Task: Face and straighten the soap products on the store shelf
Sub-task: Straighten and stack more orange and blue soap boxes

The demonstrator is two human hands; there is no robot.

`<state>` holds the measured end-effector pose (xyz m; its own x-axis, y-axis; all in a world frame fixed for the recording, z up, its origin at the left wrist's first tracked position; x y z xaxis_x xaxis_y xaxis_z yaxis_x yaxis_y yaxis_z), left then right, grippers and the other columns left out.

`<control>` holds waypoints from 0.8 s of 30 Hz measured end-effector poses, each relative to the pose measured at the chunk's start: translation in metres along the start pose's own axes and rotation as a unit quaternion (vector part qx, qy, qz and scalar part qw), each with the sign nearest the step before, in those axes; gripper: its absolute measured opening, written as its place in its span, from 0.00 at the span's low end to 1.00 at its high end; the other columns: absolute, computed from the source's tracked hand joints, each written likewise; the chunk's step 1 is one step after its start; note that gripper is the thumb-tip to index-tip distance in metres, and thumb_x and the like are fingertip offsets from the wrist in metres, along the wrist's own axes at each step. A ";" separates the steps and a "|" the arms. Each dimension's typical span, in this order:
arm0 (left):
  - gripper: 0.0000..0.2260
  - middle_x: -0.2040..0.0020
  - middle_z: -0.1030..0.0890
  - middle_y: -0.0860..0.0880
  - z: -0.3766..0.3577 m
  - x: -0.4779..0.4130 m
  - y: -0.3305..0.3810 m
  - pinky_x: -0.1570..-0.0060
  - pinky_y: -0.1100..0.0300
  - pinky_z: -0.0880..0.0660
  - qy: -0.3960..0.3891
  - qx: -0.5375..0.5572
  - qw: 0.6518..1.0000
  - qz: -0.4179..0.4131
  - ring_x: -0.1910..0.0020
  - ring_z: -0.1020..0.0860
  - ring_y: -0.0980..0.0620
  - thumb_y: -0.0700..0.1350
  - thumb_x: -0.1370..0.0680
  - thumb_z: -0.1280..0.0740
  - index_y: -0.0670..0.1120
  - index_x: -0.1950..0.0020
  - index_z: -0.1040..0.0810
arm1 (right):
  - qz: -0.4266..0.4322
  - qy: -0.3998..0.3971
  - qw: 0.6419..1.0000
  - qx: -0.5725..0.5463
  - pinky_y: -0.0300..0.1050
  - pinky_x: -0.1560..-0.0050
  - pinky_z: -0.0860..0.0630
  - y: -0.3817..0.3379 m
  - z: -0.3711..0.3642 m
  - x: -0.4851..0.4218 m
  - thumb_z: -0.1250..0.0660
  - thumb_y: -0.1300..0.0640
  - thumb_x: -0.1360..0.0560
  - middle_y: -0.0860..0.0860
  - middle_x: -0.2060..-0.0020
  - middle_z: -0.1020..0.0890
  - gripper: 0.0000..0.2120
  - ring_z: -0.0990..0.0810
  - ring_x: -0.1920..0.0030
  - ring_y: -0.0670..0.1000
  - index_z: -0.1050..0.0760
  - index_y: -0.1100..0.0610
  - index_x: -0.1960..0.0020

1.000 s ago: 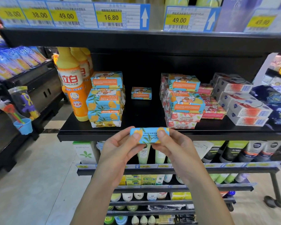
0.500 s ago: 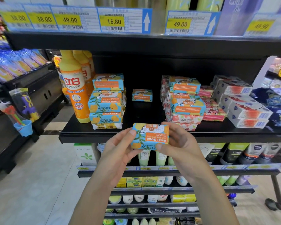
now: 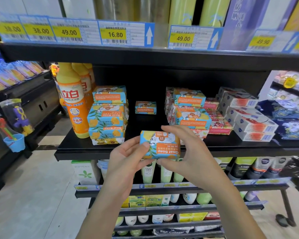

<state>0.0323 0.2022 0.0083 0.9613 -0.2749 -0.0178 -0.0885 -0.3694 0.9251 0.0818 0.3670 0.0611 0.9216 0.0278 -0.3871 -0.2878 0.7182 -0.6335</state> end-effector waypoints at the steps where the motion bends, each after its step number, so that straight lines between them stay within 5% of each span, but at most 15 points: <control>1: 0.16 0.45 0.14 0.42 -0.003 -0.001 0.002 0.47 0.54 0.17 -0.004 0.000 1.000 -0.003 0.44 0.15 0.45 0.43 0.23 0.29 0.43 0.36 0.21 | 0.015 -0.001 0.999 0.040 0.26 0.37 0.37 -0.004 0.001 -0.003 0.20 0.48 0.30 0.37 0.34 0.30 0.36 0.33 0.34 0.35 0.30 0.44 0.26; 7: 0.18 0.44 0.14 0.44 -0.021 -0.008 0.013 0.47 0.54 0.17 -0.030 -0.017 0.999 -0.040 0.43 0.15 0.46 0.45 0.24 0.28 0.45 0.35 0.21 | 0.041 -0.007 0.990 0.136 0.24 0.38 0.40 -0.013 0.018 -0.019 0.22 0.42 0.30 0.38 0.36 0.28 0.36 0.32 0.34 0.40 0.30 0.48 0.25; 13: 0.22 0.42 0.14 0.54 -0.022 -0.020 0.024 0.38 0.55 0.21 -0.037 -0.163 0.979 -0.120 0.41 0.17 0.57 0.54 0.26 0.28 0.50 0.34 0.20 | 0.024 0.026 0.992 0.118 0.45 0.30 0.31 -0.009 0.054 -0.034 0.22 0.44 0.30 0.41 0.33 0.27 0.36 0.29 0.31 0.45 0.29 0.48 0.25; 15: 0.22 0.38 0.17 0.58 -0.014 -0.025 0.017 0.34 0.58 0.24 -0.036 -0.295 0.944 -0.144 0.38 0.20 0.62 0.56 0.25 0.28 0.54 0.31 0.21 | 0.008 0.032 0.992 0.124 0.46 0.33 0.28 -0.004 0.068 -0.043 0.21 0.46 0.29 0.43 0.36 0.26 0.35 0.26 0.34 0.48 0.29 0.48 0.25; 18: 0.27 0.29 0.25 0.61 -0.005 -0.034 0.005 0.31 0.63 0.31 -0.044 -0.510 0.837 -0.192 0.31 0.27 0.62 0.60 0.23 0.29 0.56 0.26 0.26 | -0.015 0.020 0.990 0.141 0.44 0.38 0.29 0.006 0.085 -0.057 0.21 0.49 0.28 0.45 0.39 0.25 0.34 0.26 0.37 0.49 0.29 0.50 0.25; 22: 0.30 0.22 0.32 0.58 0.005 -0.047 -0.018 0.31 0.57 0.27 -0.077 -0.606 0.774 -0.170 0.25 0.32 0.56 0.62 0.22 0.32 0.54 0.21 0.32 | -0.028 -0.001 0.985 0.173 0.47 0.36 0.28 0.020 0.098 -0.076 0.21 0.49 0.28 0.48 0.37 0.23 0.35 0.24 0.36 0.52 0.28 0.53 0.25; 24: 0.30 0.20 0.35 0.57 0.008 -0.051 -0.026 0.26 0.57 0.33 -0.079 -0.637 0.748 -0.168 0.22 0.37 0.56 0.61 0.20 0.34 0.54 0.20 0.34 | -0.035 -0.017 0.982 0.183 0.49 0.35 0.27 0.026 0.100 -0.083 0.21 0.48 0.28 0.49 0.35 0.23 0.35 0.24 0.35 0.53 0.29 0.53 0.25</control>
<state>-0.0163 0.2181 -0.0180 0.8218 -0.4953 -0.2818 0.5684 0.6776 0.4666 0.0239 0.4527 0.1435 0.9458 -0.0117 -0.3246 -0.1165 0.9206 -0.3727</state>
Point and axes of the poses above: each hand's wrist, its own x-axis away from the middle knuckle, its own z-axis out of the back of the hand, y = z × x, the point moved 5 cm from there along -x, towards the middle knuckle
